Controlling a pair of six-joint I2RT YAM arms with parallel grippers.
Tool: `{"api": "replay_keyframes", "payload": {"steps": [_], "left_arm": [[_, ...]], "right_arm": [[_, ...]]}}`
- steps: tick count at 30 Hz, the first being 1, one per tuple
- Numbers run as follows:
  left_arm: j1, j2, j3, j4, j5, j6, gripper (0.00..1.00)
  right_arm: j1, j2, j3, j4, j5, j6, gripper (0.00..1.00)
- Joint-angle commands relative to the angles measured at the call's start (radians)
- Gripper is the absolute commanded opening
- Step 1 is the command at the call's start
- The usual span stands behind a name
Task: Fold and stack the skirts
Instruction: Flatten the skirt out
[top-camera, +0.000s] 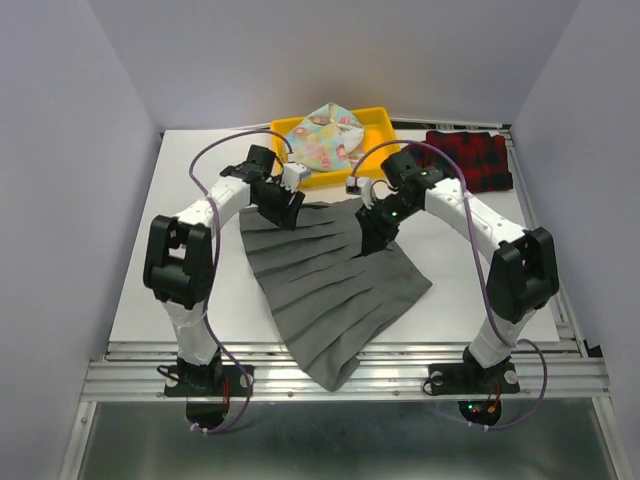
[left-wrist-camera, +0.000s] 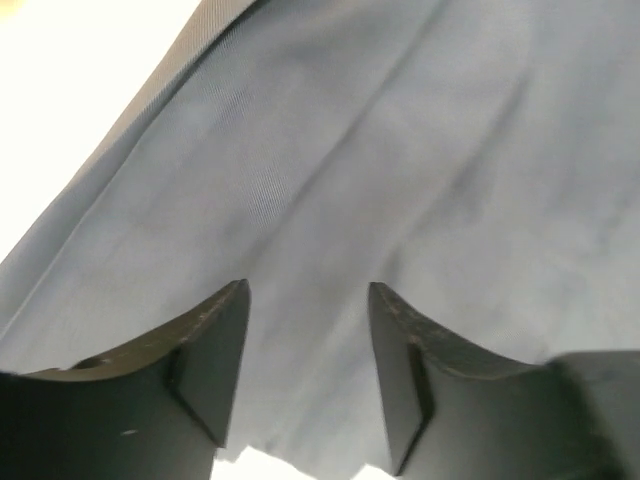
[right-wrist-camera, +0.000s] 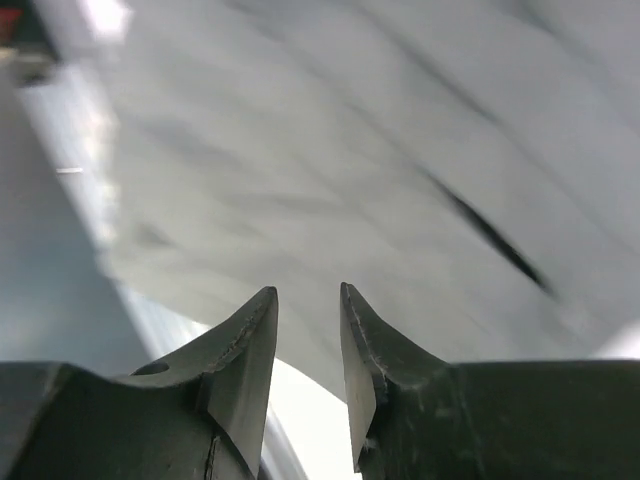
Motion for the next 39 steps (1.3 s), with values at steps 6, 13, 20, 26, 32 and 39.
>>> {"api": "replay_keyframes", "payload": {"steps": [6,13,20,26,32,39], "left_arm": [[-0.081,-0.415,-0.253,-0.049,0.045,0.099,0.79],[-0.541,-0.750,-0.428,-0.097,-0.076,0.232,0.85],[-0.986,-0.640,-0.368,-0.301,-0.076,0.471,0.89],[-1.229,-0.543,-0.333,-0.332,-0.110,0.657,0.84],[-1.264,-0.503,-0.336,-0.298,-0.082,0.867,0.83],[-1.290,-0.389,-0.345,-0.260,-0.141,0.938,0.78]], "right_arm": [[-0.041,-0.035,-0.240,0.106,0.474,-0.145,0.38],[-0.072,0.106,-0.259,0.121,0.506,-0.119,0.36],[-0.081,0.208,-0.206,0.097,0.505,-0.100,0.36],[-0.081,0.238,-0.173,0.080,0.502,-0.080,0.36],[-0.090,0.238,-0.163,0.060,0.485,-0.086,0.36],[-0.090,0.242,-0.153,0.059,0.491,-0.097,0.36]]}}
